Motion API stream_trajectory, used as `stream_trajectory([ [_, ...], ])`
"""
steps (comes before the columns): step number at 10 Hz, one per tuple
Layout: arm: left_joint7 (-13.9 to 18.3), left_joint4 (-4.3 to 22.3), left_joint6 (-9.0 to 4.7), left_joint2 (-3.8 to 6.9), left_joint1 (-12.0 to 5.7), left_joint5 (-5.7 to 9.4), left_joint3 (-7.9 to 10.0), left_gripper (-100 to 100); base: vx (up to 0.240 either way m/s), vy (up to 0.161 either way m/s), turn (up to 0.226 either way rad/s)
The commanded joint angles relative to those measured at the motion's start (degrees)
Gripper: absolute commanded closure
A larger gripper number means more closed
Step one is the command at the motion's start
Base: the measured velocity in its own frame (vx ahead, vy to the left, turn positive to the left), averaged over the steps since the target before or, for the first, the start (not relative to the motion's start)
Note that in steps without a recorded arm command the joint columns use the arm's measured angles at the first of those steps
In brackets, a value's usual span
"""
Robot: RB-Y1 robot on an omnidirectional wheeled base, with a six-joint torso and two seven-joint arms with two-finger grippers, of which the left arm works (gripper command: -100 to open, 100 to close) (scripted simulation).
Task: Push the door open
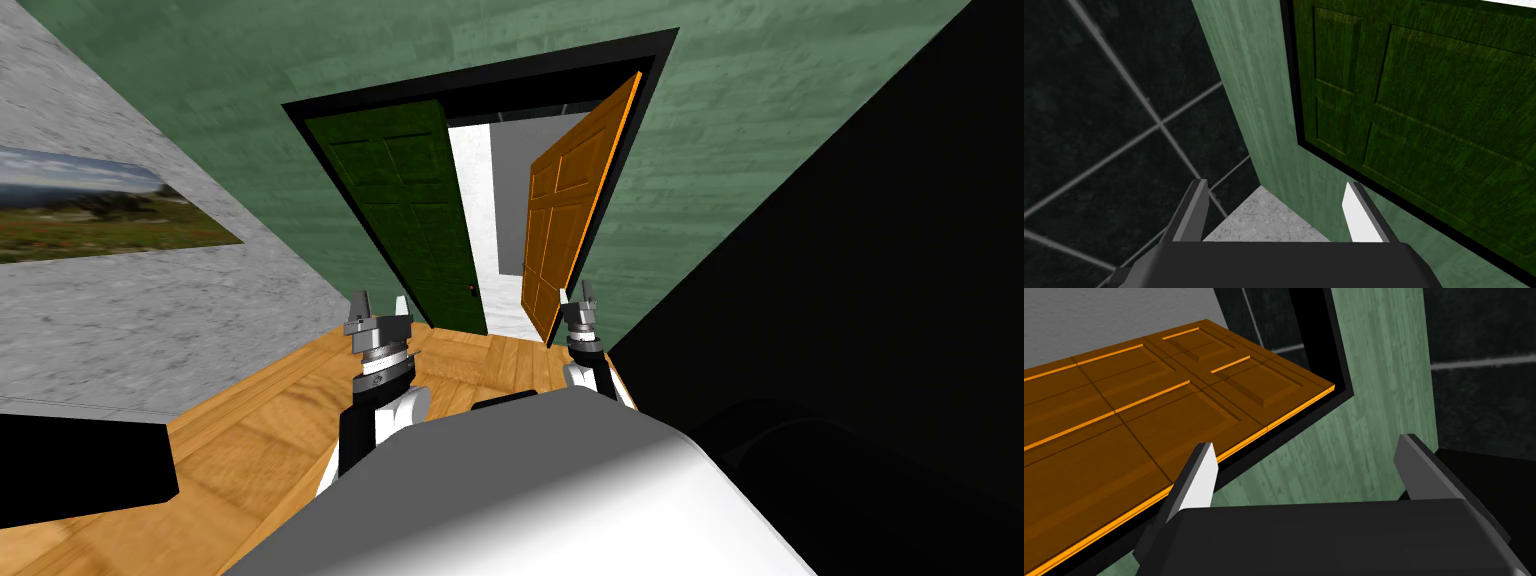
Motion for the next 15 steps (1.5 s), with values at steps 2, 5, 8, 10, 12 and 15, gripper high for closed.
stream_trajectory([
  [2, 0.14, 3.23, -0.63, 0.57, -1.19, -0.33, -0.32, -100, 0.126, 0.039, -0.003],
  [5, 0.30, 6.91, -1.34, 1.13, -2.55, -0.70, -0.69, -100, 0.056, 0.018, -0.005],
  [8, 0.51, 11.78, -2.29, 1.77, -4.34, -1.19, -1.18, -100, 0.086, 0.033, -0.005],
  [10, 0.67, 15.18, -3.02, 2.21, -5.73, -1.57, -1.56, -100, 0.085, 0.057, -0.006],
  [12, 0.76, 17.65, -3.43, 2.42, -6.50, -1.78, -1.77, -100, 0.095, 0.034, -0.006],
  [15, 0.95, 22.04, -4.28, 2.83, -8.12, -2.23, -2.21, -100, 0.049, 0.016, -0.002],
])
